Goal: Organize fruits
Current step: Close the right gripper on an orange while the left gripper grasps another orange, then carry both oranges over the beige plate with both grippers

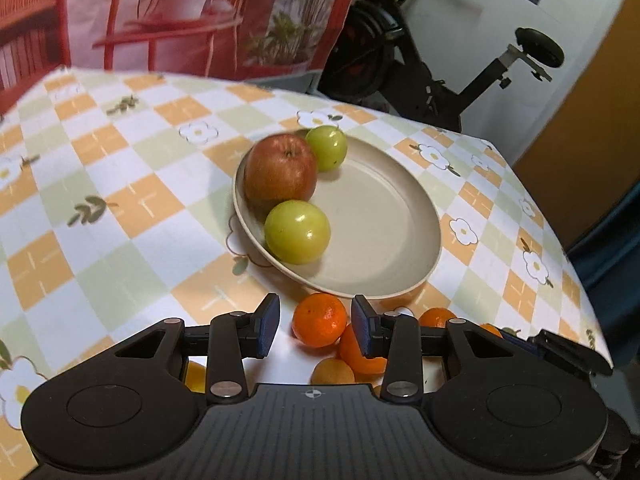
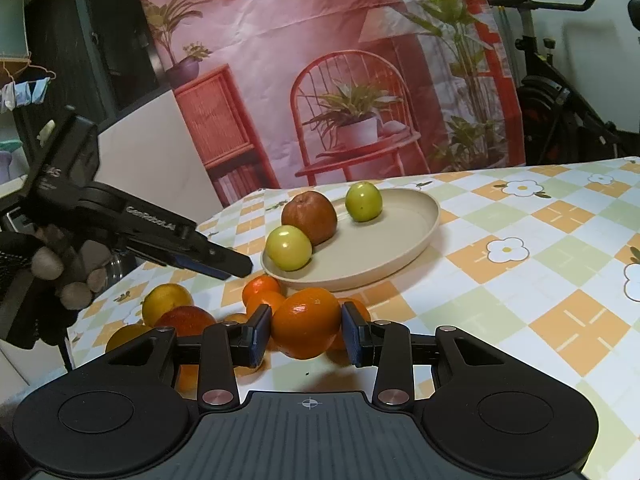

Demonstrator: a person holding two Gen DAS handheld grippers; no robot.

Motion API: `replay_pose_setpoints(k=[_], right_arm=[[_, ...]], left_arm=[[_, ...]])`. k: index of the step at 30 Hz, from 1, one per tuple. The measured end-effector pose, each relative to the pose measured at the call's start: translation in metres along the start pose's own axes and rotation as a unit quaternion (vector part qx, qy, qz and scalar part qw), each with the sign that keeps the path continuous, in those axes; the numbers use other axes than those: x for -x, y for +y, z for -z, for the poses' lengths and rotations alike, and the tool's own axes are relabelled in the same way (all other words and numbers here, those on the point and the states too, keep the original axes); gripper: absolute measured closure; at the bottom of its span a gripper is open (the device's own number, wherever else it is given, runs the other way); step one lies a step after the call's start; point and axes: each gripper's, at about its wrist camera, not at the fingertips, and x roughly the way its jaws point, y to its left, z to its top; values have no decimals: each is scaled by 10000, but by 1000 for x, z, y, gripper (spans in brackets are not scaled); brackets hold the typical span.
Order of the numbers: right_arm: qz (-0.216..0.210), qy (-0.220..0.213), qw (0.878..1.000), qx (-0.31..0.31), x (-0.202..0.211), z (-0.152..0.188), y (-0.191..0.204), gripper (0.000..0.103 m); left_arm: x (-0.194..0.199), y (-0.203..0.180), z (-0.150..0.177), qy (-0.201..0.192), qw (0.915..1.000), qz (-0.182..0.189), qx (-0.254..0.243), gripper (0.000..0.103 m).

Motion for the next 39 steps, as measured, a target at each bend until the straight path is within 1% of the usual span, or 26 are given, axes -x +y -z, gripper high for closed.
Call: replay_pose_setpoints(k=[5,10,17,18,19,25,34,39], right_arm=[[-4,-10,10000,-27,0,0,0,68],[5,0,10000,-44,0,1,0,68],[32,22,10000,-85,-2,0,-1,68],[36,18,9999,-95,-2,0,-2,68],[41,14,9999,-105,-1,0,-2,68],[77,-2,9999,-144,-1,0,-2,68],[137,-10,9997,-200,-2,-1,-4,68],[237,30,9994,-252,-3,-3,-5,68]], left_arm=[[-10,3,-1,165,9997,153,109,61],[-19,7,-2,254,9993,163,206,61],[-26,10,-1,253,9991,201,281,62],[-26,10,-1,238,9991,227,259,68],[-25,9,-1,218,9992,236,232,69],[-20,7,2,93,9998,101,113,70],[3,2,-3,-247,9995,160,-63,70],[12,-4,-4,-414,9987,219,-185,70]])
